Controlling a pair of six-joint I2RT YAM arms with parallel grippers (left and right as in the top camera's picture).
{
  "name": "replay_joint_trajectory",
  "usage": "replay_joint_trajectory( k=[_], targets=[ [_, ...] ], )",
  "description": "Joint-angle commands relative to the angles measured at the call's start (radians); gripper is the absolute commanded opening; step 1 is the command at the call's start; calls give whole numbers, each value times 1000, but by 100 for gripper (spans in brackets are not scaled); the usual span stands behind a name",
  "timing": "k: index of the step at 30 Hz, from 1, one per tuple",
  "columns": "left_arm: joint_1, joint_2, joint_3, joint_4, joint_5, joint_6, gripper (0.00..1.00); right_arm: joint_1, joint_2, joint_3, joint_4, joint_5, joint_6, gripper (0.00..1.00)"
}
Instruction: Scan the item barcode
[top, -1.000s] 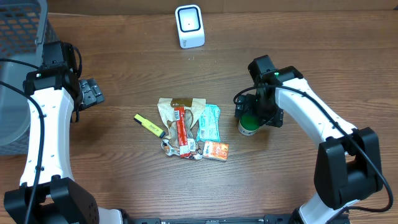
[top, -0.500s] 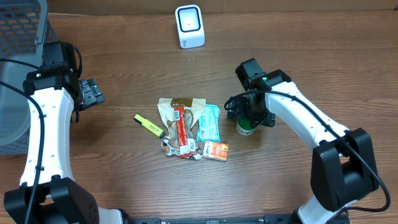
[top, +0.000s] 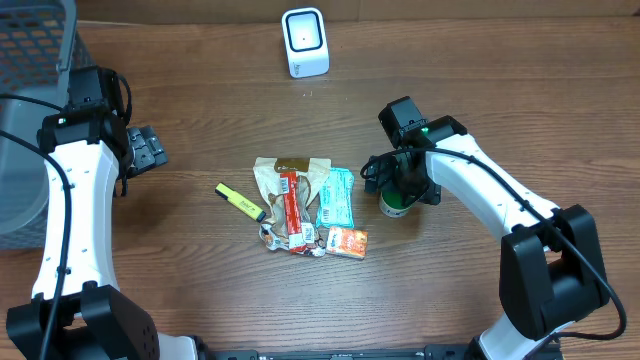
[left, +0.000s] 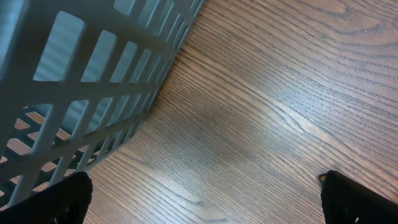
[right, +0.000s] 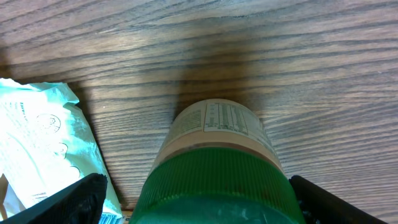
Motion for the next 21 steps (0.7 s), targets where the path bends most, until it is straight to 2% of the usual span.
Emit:
replay_joint_trajectory(
  k=[1,11,14,21],
  targets=[
    [3,-15,16,0,-2,19,100,4,-1,-11,-3,16,18,95],
    [3,-15,16,0,-2,19,100,4,-1,-11,-12,16,18,95],
    [3,-15,16,0,-2,19,100,4,-1,-11,-20,16,18,100],
    [3,-15,16,0,-2,19,100,4,-1,-11,-52,15,18,100]
  ],
)
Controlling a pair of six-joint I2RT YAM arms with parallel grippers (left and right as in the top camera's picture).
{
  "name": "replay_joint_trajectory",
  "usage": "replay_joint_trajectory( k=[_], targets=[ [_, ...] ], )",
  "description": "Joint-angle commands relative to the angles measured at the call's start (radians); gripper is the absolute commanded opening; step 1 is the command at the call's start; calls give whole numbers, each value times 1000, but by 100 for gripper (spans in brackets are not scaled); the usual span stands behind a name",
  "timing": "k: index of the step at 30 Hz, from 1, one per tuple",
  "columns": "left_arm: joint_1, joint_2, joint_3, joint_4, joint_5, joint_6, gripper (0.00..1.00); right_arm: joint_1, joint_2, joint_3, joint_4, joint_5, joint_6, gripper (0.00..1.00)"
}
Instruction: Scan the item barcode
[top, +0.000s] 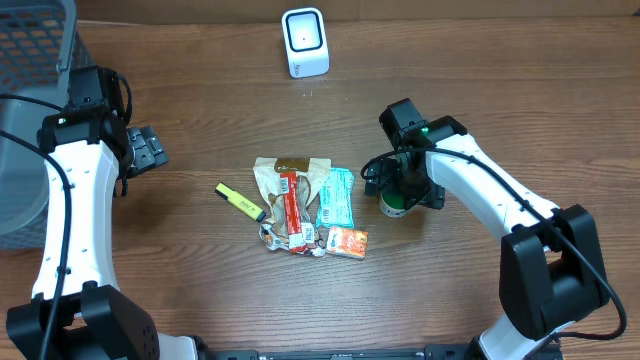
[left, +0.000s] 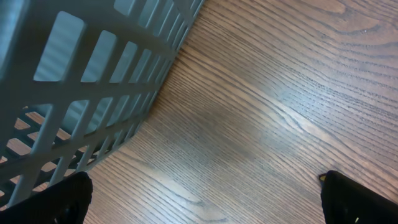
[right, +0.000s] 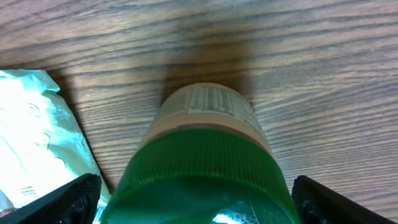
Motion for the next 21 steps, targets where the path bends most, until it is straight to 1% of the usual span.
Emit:
replay_joint_trajectory(
  k=[1,21],
  targets=[
    [3,-15,16,0,-2,18,100,4,-1,-10,-11,13,4,100],
    [3,-15,16,0,-3,18,100,4,-1,-10,-16,5,4,100]
  ],
)
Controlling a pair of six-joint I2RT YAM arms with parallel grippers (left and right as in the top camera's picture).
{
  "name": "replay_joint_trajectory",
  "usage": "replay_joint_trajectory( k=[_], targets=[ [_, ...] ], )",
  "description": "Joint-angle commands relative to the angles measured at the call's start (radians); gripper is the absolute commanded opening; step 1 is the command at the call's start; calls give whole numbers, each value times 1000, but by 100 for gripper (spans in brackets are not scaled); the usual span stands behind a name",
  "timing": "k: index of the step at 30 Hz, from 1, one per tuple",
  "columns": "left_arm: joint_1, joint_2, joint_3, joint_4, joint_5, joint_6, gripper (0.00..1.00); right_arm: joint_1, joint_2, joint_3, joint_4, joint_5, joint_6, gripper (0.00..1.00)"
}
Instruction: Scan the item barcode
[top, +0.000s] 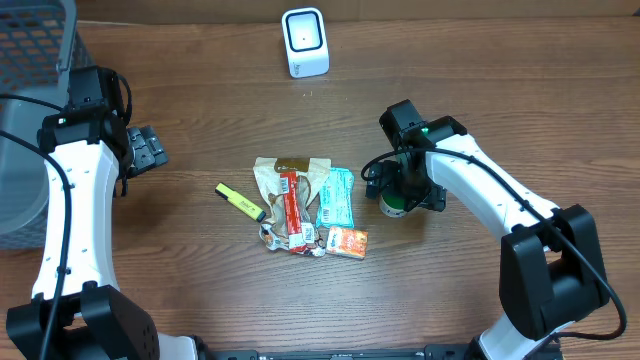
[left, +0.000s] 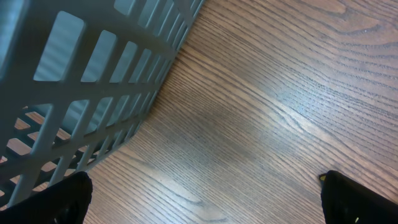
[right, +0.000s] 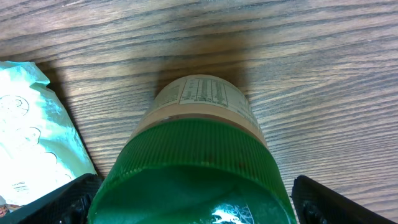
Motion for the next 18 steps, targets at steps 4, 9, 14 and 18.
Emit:
replay_joint_trajectory(
  k=[4,9,14,18],
  targets=[
    [3,-15,16,0,-2,19,100,4,-1,-9,1,-2,3,100],
    [3,-15,16,0,-2,19,100,4,0,-9,5,-1,3,100],
    [3,-15,16,0,-2,19,100,3,-1,-9,11,-2,3,100],
    [3,-15,16,0,-2,19,100,3,-1,-9,2,-2,3,100]
  ],
)
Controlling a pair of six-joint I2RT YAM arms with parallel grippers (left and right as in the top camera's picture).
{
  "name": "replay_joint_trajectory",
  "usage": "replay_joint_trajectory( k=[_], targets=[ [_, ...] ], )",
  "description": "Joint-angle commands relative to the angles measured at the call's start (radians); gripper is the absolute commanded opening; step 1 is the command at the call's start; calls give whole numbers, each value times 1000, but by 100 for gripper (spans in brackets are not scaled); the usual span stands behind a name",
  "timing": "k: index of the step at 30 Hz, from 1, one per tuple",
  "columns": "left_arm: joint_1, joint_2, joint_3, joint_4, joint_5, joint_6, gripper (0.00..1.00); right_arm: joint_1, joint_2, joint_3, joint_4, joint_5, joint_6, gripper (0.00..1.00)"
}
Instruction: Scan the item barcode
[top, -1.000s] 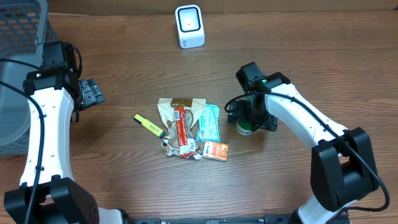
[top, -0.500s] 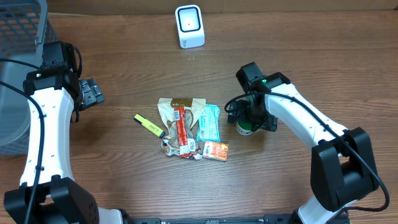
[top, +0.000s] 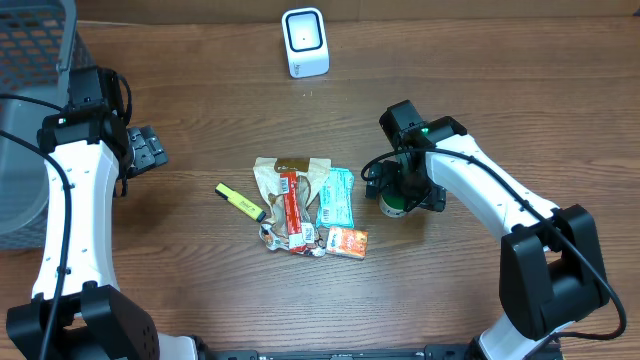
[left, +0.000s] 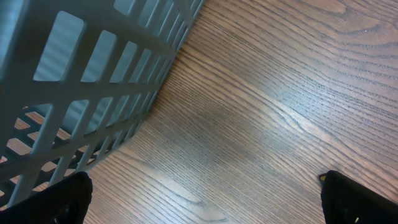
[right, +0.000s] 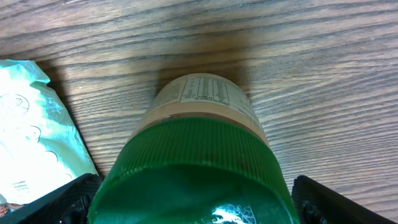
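Observation:
A jar with a green ribbed lid and a printed label stands on the wood table, right of the pile; overhead it shows as the jar. My right gripper is open and low around the lid, one black finger on each side. The white barcode scanner stands at the back centre. My left gripper hangs open over bare wood at the far left, holding nothing.
A pile of snack packets lies mid-table, with a teal packet just left of the jar. A yellow marker lies left of the pile. A grey slatted basket stands at the left edge.
At first my right gripper stood open above the jar, with the lid low in its view. Then the lid showed larger between the fingers. By the last moment it filled the gap, and it stays so now. The left arm has kept still beside the basket.

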Motion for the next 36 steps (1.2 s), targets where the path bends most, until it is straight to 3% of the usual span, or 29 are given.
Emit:
replay_joint_trajectory(
  k=[1,19,26,36],
  targets=[
    [3,-15,16,0,-3,18,100,3,-1,-7,1,3,3,100],
    [3,-15,16,0,-3,18,100,3,-1,-7,36,87,-1,96],
    [3,-15,16,0,-2,18,100,3,-1,-7,78,70,-80,96],
    [3,-15,16,0,-2,18,100,3,0,-8,64,71,-48,86]
  ],
)
